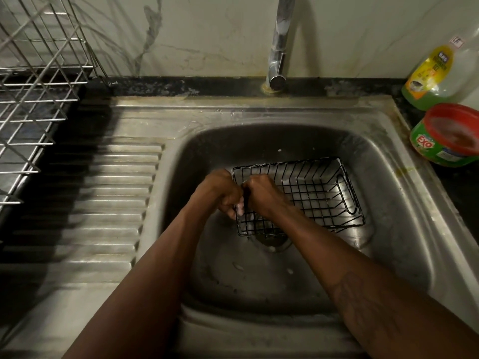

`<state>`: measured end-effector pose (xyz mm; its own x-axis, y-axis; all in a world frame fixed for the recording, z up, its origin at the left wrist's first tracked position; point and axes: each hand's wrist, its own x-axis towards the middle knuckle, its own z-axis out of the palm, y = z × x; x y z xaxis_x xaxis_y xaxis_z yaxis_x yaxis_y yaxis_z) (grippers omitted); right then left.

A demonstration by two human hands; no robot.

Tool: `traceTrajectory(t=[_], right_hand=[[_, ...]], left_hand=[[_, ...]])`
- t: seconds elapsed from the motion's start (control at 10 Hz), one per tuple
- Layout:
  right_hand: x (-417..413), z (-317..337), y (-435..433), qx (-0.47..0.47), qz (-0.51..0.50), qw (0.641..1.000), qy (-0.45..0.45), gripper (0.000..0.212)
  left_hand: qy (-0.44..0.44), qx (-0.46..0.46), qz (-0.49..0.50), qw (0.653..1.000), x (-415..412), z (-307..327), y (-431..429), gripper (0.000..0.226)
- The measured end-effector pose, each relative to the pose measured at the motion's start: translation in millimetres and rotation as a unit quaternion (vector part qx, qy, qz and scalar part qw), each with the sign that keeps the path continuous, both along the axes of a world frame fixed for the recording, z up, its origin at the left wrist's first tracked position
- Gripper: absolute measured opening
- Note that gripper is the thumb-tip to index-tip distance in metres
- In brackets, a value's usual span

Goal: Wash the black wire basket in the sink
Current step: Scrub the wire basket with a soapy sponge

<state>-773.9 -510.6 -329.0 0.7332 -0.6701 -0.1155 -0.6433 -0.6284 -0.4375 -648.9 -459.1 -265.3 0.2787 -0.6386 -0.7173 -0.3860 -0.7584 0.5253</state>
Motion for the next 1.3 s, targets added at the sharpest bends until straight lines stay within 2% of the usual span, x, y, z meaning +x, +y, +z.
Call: traceTrajectory(t=[0.2,0.4,0.5,0.6,0.7,0.8,1.0,1.1,1.2,1.3], right_hand=[[-10,1,-2,-0.046,-0.073,0.996,0.032,0.009],[-74,9,-40,-0.082,-0.301,0.946,0.091,0.014],[-79,13,-43,-0.088,-0.343,0.929,0.104,0.017],[-55,12,-29,-0.077,-0.295,0.948,0.095,0.01],[-7,6,-1,-0.025,-0.148,0.987,0.051,0.009],[10,4,8,-0.007,-0.067,0.997,0.031,0.008],[-49,11,-29,-0.064,-0.217,0.971,0.081,0.007],[-81,17,-47,-0.109,-0.323,0.931,0.129,0.017],[-76,16,-47,-0.118,-0.33,0.924,0.153,0.024],[-71,13,-47,-0.094,-0.338,0.925,0.145,0.021]], left_hand=[[0.033,0.039,-0.015,0.999,-9,5,5,0.02],[0.039,0.047,-0.011,0.998,-7,0,6,0.017],[0.039,0.063,-0.033,0.997,-9,-4,4,0.012],[0.037,0.065,-0.041,0.996,-7,-7,2,0.011],[0.044,0.064,-0.033,0.996,-4,-10,-1,0.011],[0.034,0.061,-0.03,0.997,-5,-10,-1,0.011],[0.028,0.061,-0.033,0.997,-2,-8,-1,0.017],[0.035,0.07,-0.037,0.996,-3,-7,-1,0.019],[0.037,0.07,-0.032,0.996,-3,-7,-2,0.018],[0.035,0.073,-0.029,0.996,-3,-7,-1,0.017]])
